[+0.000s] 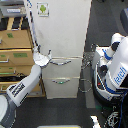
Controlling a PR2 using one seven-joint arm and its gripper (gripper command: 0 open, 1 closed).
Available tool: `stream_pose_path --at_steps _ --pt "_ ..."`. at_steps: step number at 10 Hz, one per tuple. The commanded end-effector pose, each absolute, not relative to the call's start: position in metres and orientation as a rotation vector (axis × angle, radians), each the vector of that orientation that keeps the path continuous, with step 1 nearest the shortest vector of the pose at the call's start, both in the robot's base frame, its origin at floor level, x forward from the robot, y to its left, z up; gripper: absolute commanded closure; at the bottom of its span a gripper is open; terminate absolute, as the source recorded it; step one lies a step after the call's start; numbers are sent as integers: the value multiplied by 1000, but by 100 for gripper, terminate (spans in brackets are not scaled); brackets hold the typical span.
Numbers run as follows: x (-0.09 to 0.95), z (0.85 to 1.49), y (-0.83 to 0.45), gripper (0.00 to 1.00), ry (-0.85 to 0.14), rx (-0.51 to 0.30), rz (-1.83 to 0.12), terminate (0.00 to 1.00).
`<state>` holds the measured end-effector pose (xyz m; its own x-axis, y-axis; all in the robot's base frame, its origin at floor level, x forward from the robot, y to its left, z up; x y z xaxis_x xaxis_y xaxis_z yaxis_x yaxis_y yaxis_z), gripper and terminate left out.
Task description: Opening the fridge
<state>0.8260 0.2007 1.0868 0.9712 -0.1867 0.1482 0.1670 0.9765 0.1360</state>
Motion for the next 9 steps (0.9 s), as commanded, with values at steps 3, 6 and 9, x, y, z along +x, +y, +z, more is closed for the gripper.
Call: stream_pose_path --at_steps 3,6,9 --pt "890 1074 256 0 -147 138 -173 0" --pt "891 1066 285 0 -142 153 -158 0" --pt "898 1060 306 0 -130 161 -138 0"
